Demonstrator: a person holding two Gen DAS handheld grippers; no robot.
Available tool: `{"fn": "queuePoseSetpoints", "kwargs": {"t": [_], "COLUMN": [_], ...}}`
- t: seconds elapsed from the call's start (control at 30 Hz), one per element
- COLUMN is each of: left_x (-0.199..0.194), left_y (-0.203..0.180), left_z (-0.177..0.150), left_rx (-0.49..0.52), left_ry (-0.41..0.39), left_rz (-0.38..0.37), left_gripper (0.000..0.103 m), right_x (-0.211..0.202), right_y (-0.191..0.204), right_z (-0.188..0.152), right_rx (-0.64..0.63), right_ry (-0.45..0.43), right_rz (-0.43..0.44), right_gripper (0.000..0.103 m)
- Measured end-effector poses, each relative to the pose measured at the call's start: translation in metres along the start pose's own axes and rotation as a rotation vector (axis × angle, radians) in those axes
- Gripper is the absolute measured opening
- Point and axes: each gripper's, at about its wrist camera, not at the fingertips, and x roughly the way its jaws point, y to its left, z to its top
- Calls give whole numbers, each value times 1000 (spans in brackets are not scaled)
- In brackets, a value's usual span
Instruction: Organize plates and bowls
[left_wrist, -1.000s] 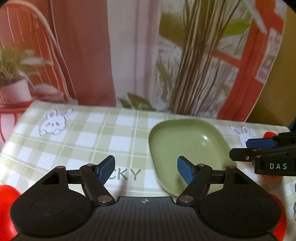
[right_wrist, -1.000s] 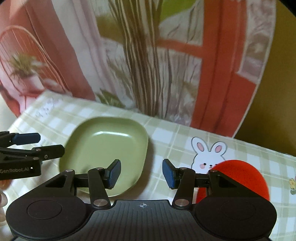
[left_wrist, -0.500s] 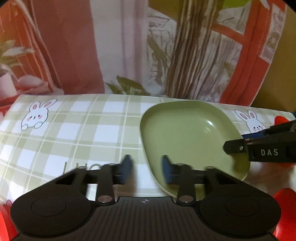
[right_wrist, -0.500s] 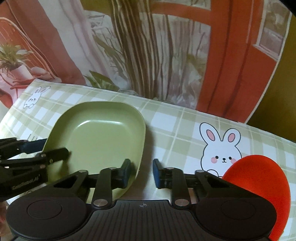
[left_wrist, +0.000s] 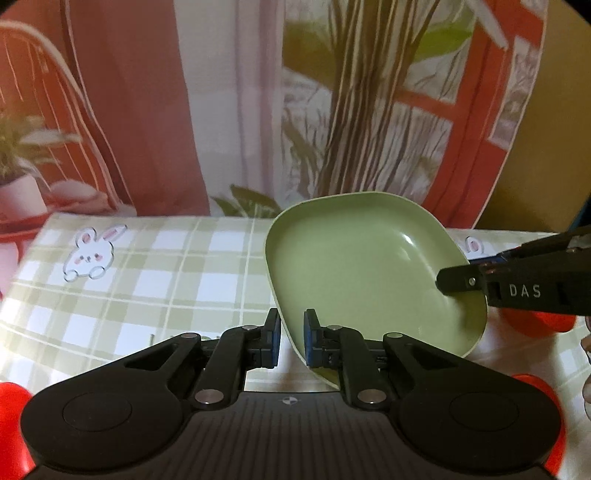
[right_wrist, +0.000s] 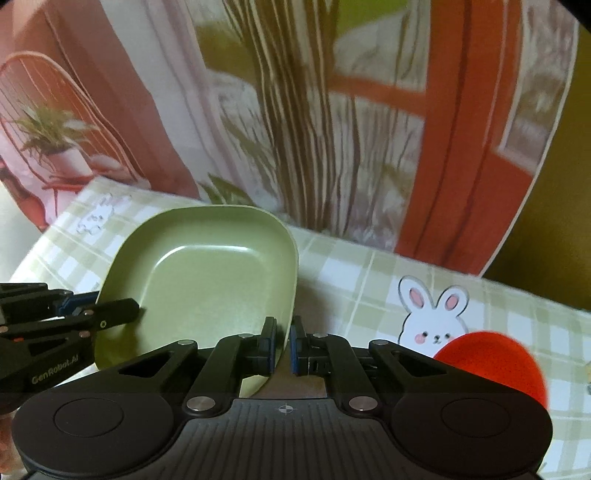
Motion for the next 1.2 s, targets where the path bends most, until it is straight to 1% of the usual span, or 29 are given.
{"fn": "queuePoseSetpoints", "kwargs": {"t": [0.27, 0.6, 0.87, 1.03, 1.2], "left_x": [-61, -123, -158, -170, -187], "left_y": [-8, -21, -32, -37, -41], "left_z": [9, 5, -5, -12, -22], "left_rx": [23, 35, 42, 30, 37], "left_ry": [-78, -138, -169, -162, -177], "left_rz": [26, 37, 32, 20, 24], "left_gripper": [14, 14, 14, 14, 14], "right_x": [-58, -120, -157, -174, -190], "right_y": [16, 31, 34, 39, 45], "right_z": [2, -7, -20, -32, -43], "right_rx": [-5, -15, -14, -16, -20], "right_ry": [-93, -176, -215, -223, -234], "right_rz": [11, 14, 12, 11, 14], "right_gripper": [7, 7, 7, 7, 7]}}
